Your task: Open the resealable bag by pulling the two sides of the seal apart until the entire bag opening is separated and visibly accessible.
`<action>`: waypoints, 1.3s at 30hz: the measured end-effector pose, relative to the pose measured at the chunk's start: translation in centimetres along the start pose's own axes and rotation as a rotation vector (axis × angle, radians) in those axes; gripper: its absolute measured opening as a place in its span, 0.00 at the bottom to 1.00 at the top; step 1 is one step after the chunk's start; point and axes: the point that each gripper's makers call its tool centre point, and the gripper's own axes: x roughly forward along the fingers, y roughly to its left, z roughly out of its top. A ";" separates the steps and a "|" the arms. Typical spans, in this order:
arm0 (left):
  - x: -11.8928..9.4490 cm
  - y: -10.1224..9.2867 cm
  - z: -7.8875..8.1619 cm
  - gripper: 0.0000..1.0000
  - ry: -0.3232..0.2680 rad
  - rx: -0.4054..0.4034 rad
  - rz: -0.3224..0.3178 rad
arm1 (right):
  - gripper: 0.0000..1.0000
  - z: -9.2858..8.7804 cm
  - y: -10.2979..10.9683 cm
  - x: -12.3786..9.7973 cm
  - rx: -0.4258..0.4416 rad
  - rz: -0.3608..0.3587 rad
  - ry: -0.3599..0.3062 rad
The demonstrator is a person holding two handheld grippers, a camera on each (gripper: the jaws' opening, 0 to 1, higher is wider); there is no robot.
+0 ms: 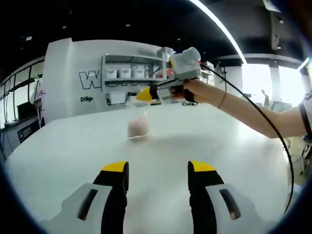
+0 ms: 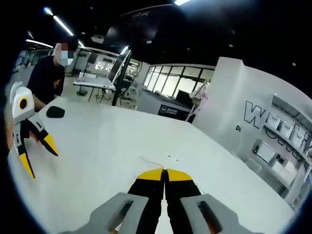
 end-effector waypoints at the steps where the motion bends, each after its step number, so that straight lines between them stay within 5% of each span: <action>1: 0.0 0.0 0.0 0.49 0.000 -0.002 0.000 | 0.00 -0.1 0.0 0.0 0.000 0.000 0.001; 39: 0.0 -0.2 -0.4 0.49 0.008 -0.012 -0.007 | 0.05 -2.8 6.3 -2.8 0.049 0.092 0.059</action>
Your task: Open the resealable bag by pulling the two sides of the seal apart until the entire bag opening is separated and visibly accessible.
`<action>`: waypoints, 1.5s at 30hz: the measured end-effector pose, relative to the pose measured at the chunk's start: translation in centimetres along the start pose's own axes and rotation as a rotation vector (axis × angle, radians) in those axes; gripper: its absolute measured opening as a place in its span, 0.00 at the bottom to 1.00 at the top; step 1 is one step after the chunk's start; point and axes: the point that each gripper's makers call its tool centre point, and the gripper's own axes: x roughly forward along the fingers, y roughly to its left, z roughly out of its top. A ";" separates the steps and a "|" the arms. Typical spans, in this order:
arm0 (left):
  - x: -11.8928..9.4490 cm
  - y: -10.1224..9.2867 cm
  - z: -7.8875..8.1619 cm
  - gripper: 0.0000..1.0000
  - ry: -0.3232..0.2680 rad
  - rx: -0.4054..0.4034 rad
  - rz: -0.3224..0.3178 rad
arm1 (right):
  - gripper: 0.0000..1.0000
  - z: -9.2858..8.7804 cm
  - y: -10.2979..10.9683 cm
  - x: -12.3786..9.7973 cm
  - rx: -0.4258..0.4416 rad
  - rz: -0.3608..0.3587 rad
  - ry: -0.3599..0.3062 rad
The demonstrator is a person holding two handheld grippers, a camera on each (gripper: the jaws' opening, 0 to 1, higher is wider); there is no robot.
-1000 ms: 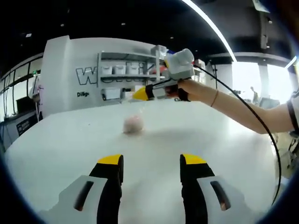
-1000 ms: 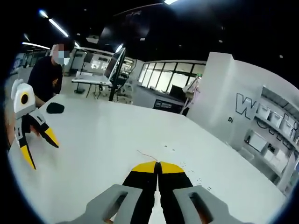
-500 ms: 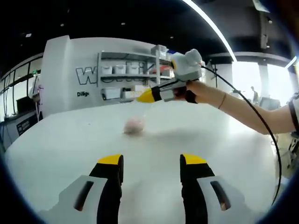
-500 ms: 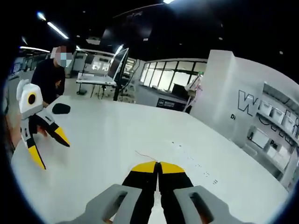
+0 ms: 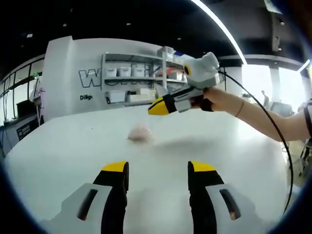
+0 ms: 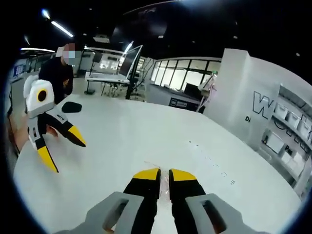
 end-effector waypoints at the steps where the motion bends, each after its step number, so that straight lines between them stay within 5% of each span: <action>1: 0.0 0.0 0.0 0.49 0.000 -0.001 0.000 | 0.05 -0.1 0.3 -0.1 -0.001 0.001 0.002; 45: -0.1 -0.3 -0.5 0.50 -0.003 -0.025 -0.020 | 0.15 -2.2 5.0 -4.7 0.114 -0.050 0.000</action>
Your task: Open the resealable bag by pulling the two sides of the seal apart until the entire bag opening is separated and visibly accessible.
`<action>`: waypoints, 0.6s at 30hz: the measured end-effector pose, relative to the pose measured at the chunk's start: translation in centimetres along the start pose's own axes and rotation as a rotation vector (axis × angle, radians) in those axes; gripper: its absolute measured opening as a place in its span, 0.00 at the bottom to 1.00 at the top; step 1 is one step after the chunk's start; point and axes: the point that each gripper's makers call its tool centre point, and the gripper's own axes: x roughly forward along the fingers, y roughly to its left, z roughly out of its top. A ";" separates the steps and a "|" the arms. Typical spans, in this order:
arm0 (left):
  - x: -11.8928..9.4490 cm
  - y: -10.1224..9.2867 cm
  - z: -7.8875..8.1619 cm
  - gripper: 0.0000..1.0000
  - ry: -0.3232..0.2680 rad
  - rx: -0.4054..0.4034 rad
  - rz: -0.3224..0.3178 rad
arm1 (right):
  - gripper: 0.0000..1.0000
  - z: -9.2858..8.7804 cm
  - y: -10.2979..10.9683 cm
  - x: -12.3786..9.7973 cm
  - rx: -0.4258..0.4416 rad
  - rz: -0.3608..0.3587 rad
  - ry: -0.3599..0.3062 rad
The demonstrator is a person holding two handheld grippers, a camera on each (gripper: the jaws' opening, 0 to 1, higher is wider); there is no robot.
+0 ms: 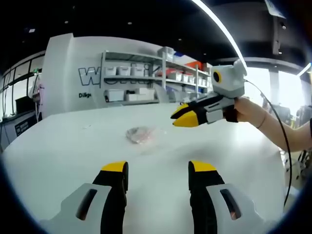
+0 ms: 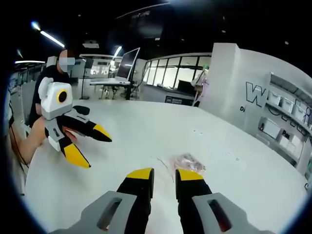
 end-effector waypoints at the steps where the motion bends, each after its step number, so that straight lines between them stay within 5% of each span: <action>1: 0.0 -0.1 0.0 0.51 -0.003 -0.001 -0.003 | 0.15 0.0 0.1 -0.1 0.005 -0.002 -0.004; 18: -0.1 -0.3 0.0 0.53 -0.011 -0.004 -0.011 | 0.19 -0.9 1.9 -1.9 0.050 -0.026 -0.024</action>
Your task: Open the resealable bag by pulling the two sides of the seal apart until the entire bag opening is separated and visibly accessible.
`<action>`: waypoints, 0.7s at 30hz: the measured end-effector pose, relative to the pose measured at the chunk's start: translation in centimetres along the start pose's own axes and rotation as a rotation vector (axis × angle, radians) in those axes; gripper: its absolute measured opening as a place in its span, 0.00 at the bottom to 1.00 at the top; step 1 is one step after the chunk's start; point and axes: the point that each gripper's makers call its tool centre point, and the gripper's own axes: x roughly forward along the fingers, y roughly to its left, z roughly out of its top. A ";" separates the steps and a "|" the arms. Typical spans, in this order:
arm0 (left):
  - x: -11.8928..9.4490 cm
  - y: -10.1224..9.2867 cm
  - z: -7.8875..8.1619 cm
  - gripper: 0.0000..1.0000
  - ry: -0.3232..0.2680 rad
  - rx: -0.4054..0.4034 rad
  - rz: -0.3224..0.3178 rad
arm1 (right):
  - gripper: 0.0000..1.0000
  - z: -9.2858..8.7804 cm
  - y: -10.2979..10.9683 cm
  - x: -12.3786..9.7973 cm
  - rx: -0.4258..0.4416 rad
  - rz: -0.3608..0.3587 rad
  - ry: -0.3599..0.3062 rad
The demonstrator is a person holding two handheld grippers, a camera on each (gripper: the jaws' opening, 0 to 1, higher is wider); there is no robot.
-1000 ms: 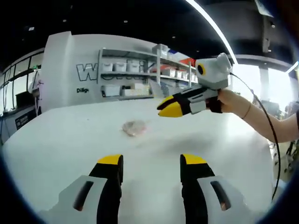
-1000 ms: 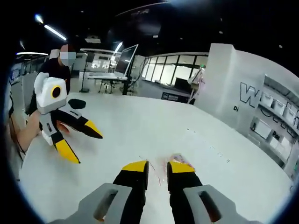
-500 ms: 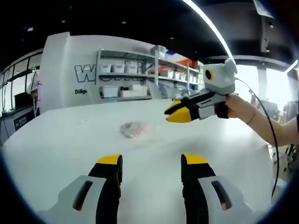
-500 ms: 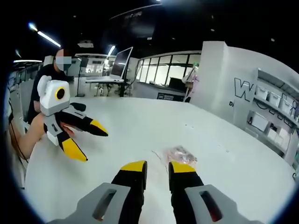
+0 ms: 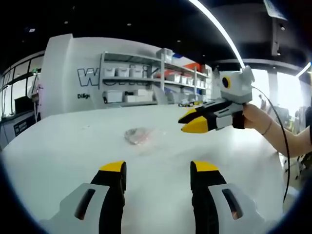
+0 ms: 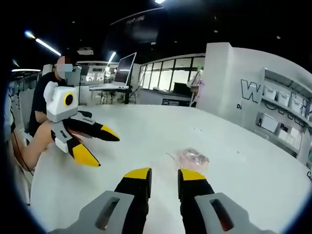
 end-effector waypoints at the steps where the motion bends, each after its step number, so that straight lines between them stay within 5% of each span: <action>1: 0.0 0.0 0.0 0.53 -0.001 0.000 -0.002 | 0.19 0.0 -0.1 -0.2 -0.023 -0.013 0.003; 21: -0.8 -0.5 -0.2 0.56 -0.008 -0.003 -0.010 | 0.24 -1.1 1.7 -2.0 0.011 -0.037 -0.010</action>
